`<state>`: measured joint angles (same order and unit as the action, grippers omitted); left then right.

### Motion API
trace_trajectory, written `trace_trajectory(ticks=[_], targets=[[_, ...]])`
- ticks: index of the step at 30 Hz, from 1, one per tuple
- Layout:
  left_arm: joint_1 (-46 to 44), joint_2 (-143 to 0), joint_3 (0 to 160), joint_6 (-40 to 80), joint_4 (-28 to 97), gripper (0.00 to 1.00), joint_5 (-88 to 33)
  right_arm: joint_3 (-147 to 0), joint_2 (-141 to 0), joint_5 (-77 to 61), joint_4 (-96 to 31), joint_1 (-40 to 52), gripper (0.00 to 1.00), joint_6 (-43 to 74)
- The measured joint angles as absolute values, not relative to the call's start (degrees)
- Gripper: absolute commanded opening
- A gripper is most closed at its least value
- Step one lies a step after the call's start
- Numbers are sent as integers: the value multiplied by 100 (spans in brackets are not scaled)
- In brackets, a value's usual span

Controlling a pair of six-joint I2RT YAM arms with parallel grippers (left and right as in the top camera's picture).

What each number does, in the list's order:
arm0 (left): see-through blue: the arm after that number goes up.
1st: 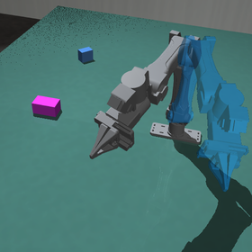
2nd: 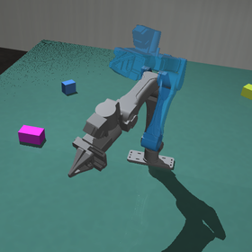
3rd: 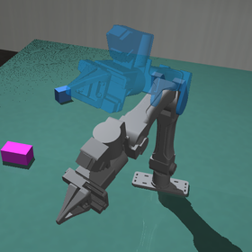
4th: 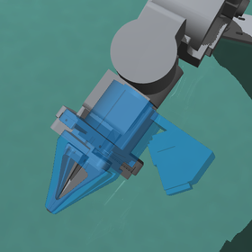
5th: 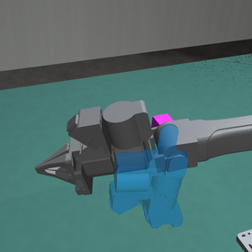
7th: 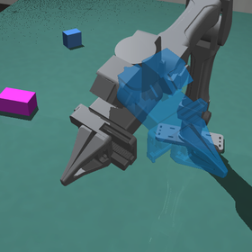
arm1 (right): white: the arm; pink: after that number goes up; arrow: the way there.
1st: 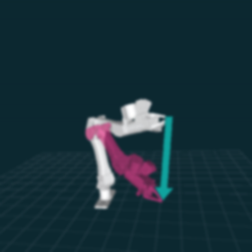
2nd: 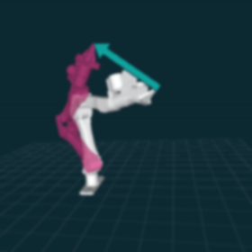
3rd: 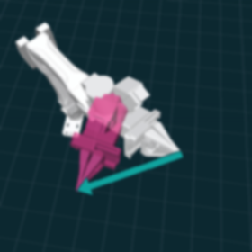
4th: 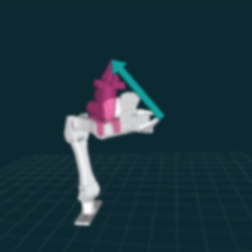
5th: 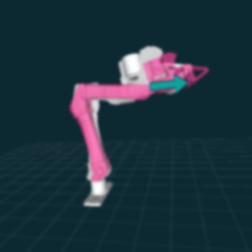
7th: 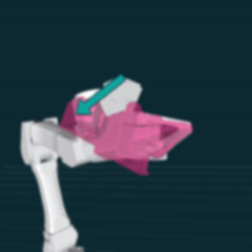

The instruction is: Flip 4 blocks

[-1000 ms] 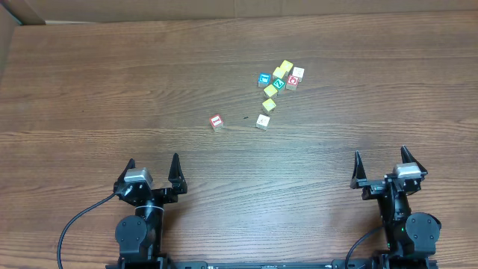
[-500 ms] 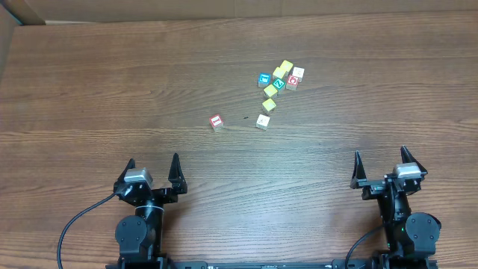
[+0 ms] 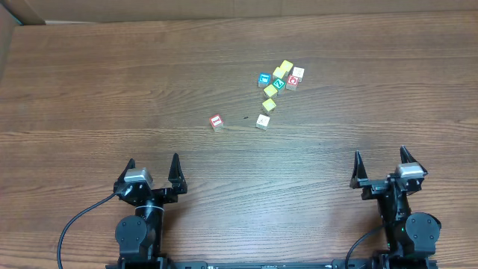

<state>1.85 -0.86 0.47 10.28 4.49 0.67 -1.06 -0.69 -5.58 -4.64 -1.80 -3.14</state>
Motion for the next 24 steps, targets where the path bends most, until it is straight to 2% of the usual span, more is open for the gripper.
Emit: trace_trajectory(ticks=[24], targets=[[185, -86, 47, 1028, 449, 100, 67, -108, -69, -561, -561, -180, 100, -84]])
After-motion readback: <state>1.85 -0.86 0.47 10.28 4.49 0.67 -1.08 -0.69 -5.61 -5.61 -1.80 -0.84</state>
